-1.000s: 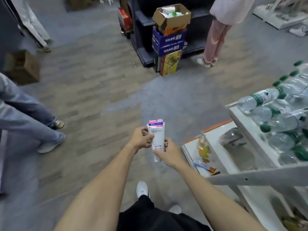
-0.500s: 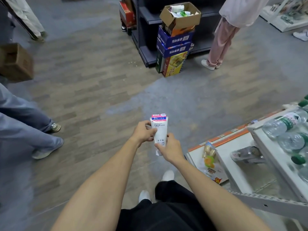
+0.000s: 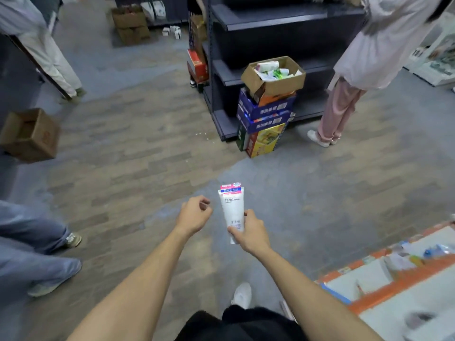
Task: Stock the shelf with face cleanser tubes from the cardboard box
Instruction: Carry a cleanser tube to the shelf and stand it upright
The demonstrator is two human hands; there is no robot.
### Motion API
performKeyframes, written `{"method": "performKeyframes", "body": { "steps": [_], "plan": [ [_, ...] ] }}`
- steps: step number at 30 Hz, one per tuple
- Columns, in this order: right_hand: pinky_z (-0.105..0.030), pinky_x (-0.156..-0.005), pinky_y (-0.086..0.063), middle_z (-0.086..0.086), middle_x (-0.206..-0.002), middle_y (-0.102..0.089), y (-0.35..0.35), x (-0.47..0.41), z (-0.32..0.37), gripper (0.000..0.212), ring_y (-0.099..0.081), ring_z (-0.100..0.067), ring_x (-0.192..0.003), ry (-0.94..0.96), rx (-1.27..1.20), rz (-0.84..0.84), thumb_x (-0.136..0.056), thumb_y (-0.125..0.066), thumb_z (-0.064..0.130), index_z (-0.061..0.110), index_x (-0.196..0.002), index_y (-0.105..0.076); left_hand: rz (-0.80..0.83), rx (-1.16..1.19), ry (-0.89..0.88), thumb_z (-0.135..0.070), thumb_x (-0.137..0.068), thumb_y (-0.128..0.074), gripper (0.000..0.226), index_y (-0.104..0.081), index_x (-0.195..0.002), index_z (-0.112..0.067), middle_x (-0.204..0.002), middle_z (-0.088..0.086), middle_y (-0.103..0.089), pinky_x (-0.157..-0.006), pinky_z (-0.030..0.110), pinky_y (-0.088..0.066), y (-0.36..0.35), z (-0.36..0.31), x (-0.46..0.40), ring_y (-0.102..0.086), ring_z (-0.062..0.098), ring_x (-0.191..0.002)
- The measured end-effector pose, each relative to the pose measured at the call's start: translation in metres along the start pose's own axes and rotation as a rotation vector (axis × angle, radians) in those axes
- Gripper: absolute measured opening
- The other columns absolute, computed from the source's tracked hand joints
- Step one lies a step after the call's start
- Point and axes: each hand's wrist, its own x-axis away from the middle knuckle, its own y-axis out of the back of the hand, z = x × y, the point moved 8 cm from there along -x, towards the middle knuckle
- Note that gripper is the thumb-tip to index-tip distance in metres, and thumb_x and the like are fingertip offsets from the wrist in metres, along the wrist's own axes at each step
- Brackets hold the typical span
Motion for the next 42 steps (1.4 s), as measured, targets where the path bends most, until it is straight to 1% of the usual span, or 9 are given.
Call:
{"method": "performKeyframes", "body": {
  "steps": [4,10,16,21,26,29,35,38,42],
  "plan": [
    [-0.038,-0.082,-0.052,-0.01,-0.115,-0.068,0.019,-0.067,0.029,0.048,-0.063,-0.031,-0.107,0.009,0.032,0.032,-0.082,-0.072,0.035,0.01,-0.117,-0.051,-0.045,-0.049,-0.011,-0.016,-0.084,-0.065,0.019,-0.07,-0.103,-0.012,-0.094,0.005,-0.074,-0.087,0.026,-0.048,0.008,-0.013,-0.049,-0.068,0.024,-0.09],
    [-0.039,-0.083,-0.054,-0.008,-0.115,-0.068,0.013,-0.169,0.071,0.049,-0.065,-0.028,-0.104,-0.004,0.019,0.047,-0.081,-0.074,0.037,0.011,-0.116,-0.051,-0.042,-0.095,-0.001,-0.022,-0.083,-0.064,0.022,-0.068,-0.104,-0.014,-0.099,0.005,-0.073,-0.094,0.037,-0.05,0.031,-0.017,-0.157,-0.066,0.026,-0.097],
    [-0.043,-0.087,-0.054,-0.009,-0.117,-0.068,0.018,-0.278,0.128,0.051,-0.064,-0.028,-0.108,-0.042,-0.008,0.01,-0.08,-0.076,0.038,0.011,-0.116,-0.052,-0.018,-0.034,-0.044,-0.019,-0.083,-0.066,0.016,-0.069,-0.097,-0.012,-0.091,0.006,-0.072,-0.093,0.036,-0.05,0.061,-0.039,-0.292,-0.066,0.029,-0.095],
    [-0.042,-0.088,-0.053,-0.011,-0.117,-0.069,0.039,-0.354,0.185,0.049,-0.064,-0.03,-0.108,-0.047,-0.045,-0.061,-0.081,-0.076,0.035,0.009,-0.114,-0.052,-0.002,-0.057,-0.106,-0.017,-0.082,-0.067,0.011,-0.069,-0.091,-0.012,-0.085,0.005,-0.072,-0.087,0.031,-0.05,0.11,-0.076,-0.391,-0.068,0.026,-0.089],
    [-0.038,-0.088,-0.052,-0.009,-0.118,-0.068,0.071,-0.427,0.238,0.052,-0.063,-0.028,-0.11,-0.002,-0.057,-0.098,-0.08,-0.076,0.035,0.009,-0.117,-0.05,0.044,-0.099,-0.183,-0.019,-0.08,-0.066,0.014,-0.07,-0.092,-0.012,-0.088,0.004,-0.072,-0.088,0.035,-0.052,0.144,-0.128,-0.477,-0.068,0.027,-0.09],
    [-0.039,-0.088,-0.053,-0.009,-0.118,-0.068,0.093,-0.47,0.269,0.052,-0.064,-0.026,-0.109,0.057,-0.065,-0.122,-0.08,-0.077,0.036,0.01,-0.117,-0.05,-0.003,-0.124,-0.208,-0.021,-0.079,-0.066,0.012,-0.069,-0.09,-0.017,-0.089,0.001,-0.073,-0.088,0.035,-0.052,0.169,-0.159,-0.524,-0.067,0.026,-0.09],
    [-0.043,-0.088,-0.053,-0.005,-0.115,-0.069,0.164,-0.57,0.332,0.051,-0.064,-0.024,-0.106,0.142,-0.076,-0.166,-0.079,-0.076,0.041,0.015,-0.114,-0.05,-0.062,-0.182,-0.321,-0.02,-0.08,-0.063,0.011,-0.068,-0.089,-0.022,-0.091,-0.002,-0.072,-0.088,0.037,-0.053,0.219,-0.256,-0.614,-0.066,0.023,-0.09],
    [-0.043,-0.087,-0.055,-0.003,-0.116,-0.068,0.229,-0.623,0.386,0.052,-0.066,-0.022,-0.105,0.25,-0.089,-0.187,-0.078,-0.077,0.041,0.017,-0.115,-0.049,-0.176,-0.189,-0.395,-0.02,-0.081,-0.064,0.008,-0.066,-0.089,-0.023,-0.09,-0.004,-0.071,-0.087,0.038,-0.054,0.269,-0.335,-0.66,-0.066,0.021,-0.088],
    [-0.044,-0.089,-0.055,-0.003,-0.114,-0.07,0.349,-0.68,0.483,0.055,-0.067,-0.022,-0.103,0.448,-0.115,-0.287,-0.076,-0.079,0.039,0.016,-0.118,-0.051,-0.39,-0.193,-0.553,-0.022,-0.084,-0.063,0.013,-0.07,-0.095,-0.021,-0.092,-0.005,-0.07,-0.083,0.034,-0.054,0.35,-0.465,-0.703,-0.066,0.017,-0.089]
  ]
}}
